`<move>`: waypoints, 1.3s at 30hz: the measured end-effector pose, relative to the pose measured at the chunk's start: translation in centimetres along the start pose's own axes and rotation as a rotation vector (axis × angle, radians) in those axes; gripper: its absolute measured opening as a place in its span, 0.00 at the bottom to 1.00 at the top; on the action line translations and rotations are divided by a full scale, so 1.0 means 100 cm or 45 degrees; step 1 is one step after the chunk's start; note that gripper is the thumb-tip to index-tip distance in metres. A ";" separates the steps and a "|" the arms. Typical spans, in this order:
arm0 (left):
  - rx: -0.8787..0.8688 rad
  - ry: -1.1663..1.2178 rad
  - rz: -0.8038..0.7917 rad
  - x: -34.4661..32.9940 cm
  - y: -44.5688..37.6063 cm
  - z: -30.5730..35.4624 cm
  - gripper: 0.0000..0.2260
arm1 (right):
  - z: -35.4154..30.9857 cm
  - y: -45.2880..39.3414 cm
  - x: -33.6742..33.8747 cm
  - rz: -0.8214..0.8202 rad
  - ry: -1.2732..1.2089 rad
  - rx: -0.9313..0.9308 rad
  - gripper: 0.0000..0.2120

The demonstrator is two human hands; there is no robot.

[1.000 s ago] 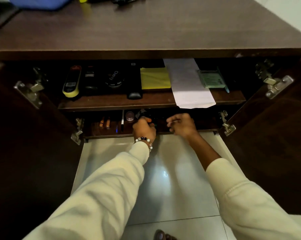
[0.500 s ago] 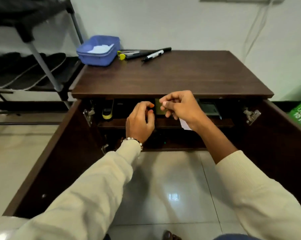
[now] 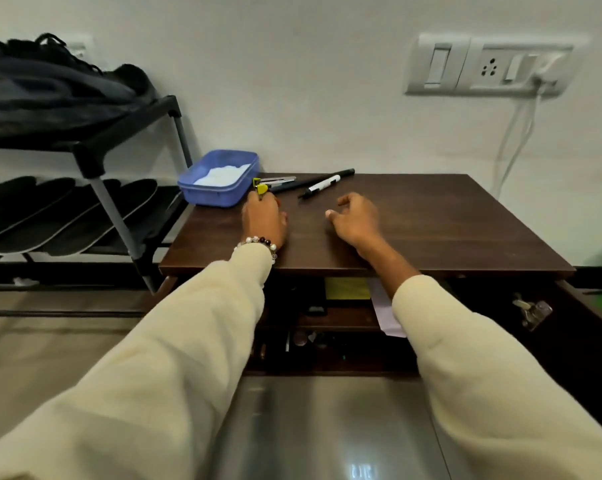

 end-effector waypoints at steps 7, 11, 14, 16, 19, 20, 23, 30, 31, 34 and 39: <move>-0.037 -0.066 0.006 -0.025 -0.040 0.010 0.16 | -0.004 -0.048 -0.036 -0.149 0.292 0.189 0.30; -0.024 -0.170 -0.007 -0.034 -0.055 0.011 0.18 | -0.005 -0.063 -0.049 -0.227 0.485 0.247 0.27; -0.062 -0.198 0.007 -0.036 -0.060 0.015 0.17 | -0.006 -0.069 -0.049 -0.187 0.514 0.265 0.24; -0.089 -0.202 0.041 -0.035 -0.062 0.017 0.16 | -0.007 -0.071 -0.046 -0.130 0.480 0.251 0.24; -0.138 -0.212 0.078 -0.033 -0.062 0.021 0.15 | -0.009 -0.070 -0.041 -0.049 0.454 0.247 0.20; -0.158 -0.218 0.083 -0.034 -0.062 0.023 0.15 | -0.010 -0.068 -0.039 -0.023 0.449 0.248 0.17; -0.206 -0.223 0.089 -0.034 -0.063 0.024 0.13 | -0.012 -0.064 -0.031 0.081 0.493 0.233 0.13; -0.232 -0.330 -0.057 -0.043 -0.061 0.028 0.15 | 0.005 -0.041 0.003 0.364 0.086 0.014 0.12; -0.205 -0.301 -0.090 -0.043 -0.061 0.026 0.15 | 0.008 -0.036 0.007 0.414 -0.040 -0.005 0.12; -0.165 -0.232 -0.071 -0.037 -0.044 0.029 0.12 | 0.025 -0.021 0.017 0.489 -0.459 -0.042 0.18; -0.108 0.015 -0.046 -0.025 0.003 0.034 0.12 | 0.046 0.010 0.032 0.403 -0.982 -0.238 0.24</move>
Point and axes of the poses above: each hand's wrist, its own y-axis away from the middle knuckle, its own x-axis out of the back of the hand, z = x × y, the point moved 9 cm from there along -y, towards the middle knuckle, and after that the axes turned 11 degrees about x, right-handed, at the moved point
